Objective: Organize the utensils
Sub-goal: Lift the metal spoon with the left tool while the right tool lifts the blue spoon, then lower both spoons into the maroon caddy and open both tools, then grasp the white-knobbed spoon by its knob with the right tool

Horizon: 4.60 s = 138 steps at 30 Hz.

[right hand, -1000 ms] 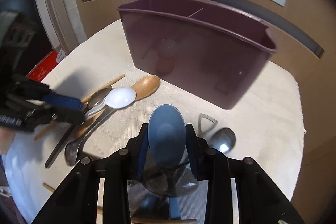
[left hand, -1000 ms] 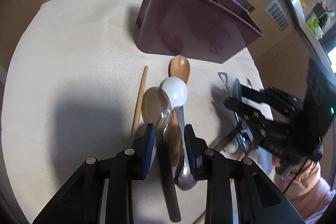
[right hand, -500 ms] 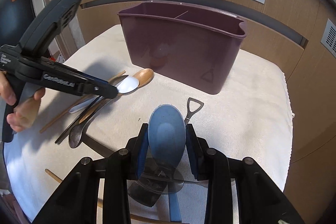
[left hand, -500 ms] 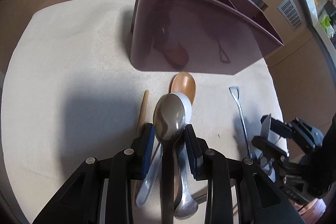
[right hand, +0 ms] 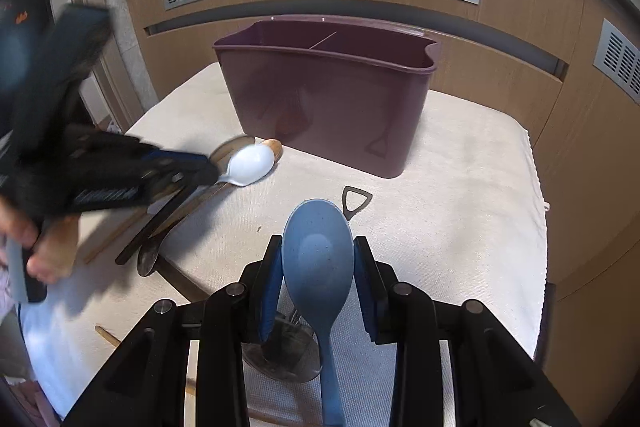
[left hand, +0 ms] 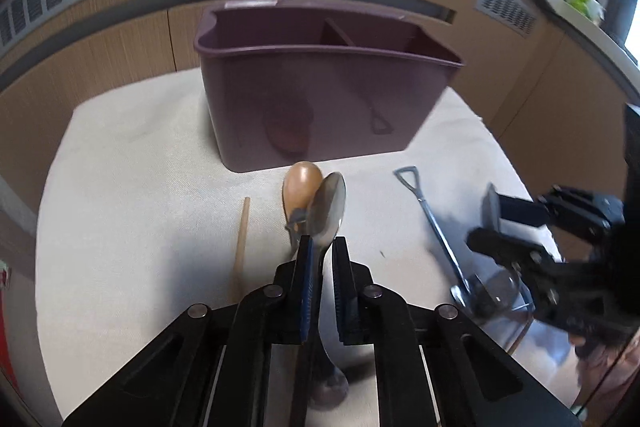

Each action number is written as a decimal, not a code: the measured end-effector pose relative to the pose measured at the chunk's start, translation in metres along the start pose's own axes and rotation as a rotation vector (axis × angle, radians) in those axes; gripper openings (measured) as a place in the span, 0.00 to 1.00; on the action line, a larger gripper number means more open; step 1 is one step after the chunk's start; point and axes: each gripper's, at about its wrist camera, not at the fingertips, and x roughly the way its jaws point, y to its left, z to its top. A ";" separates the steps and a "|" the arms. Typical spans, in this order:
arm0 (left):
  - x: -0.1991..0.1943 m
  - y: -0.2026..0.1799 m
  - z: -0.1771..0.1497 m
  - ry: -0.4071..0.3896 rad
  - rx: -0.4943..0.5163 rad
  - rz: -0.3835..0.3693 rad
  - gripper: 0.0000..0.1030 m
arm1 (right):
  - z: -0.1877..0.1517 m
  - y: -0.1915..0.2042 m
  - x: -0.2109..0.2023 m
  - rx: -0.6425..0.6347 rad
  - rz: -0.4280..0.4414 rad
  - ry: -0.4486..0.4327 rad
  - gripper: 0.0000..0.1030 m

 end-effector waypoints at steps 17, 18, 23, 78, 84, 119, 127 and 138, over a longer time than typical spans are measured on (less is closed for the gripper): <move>0.028 -0.020 0.024 0.184 0.235 -0.004 0.56 | -0.010 -0.005 -0.008 0.040 0.023 -0.004 0.30; 0.030 -0.022 0.026 0.189 0.252 0.011 0.56 | -0.012 -0.006 -0.007 0.043 0.027 -0.001 0.30; 0.052 -0.027 0.033 0.249 0.284 0.087 0.56 | -0.018 -0.010 -0.006 0.060 0.043 0.001 0.30; -0.029 0.047 0.136 -0.484 -0.117 -0.112 0.31 | 0.142 -0.043 -0.001 0.104 -0.044 -0.336 0.30; -0.007 0.047 0.114 -0.411 -0.126 -0.096 0.31 | 0.119 -0.043 0.020 0.112 -0.045 -0.276 0.30; -0.071 0.014 -0.073 -0.111 -0.116 0.033 0.60 | -0.028 0.021 -0.049 -0.094 -0.147 -0.065 0.99; -0.068 0.028 -0.087 -0.072 -0.184 0.022 0.61 | -0.047 0.057 -0.024 -0.203 -0.035 -0.003 0.73; -0.066 0.033 -0.089 -0.049 -0.208 0.011 0.62 | -0.042 0.060 0.019 -0.164 0.007 0.124 0.26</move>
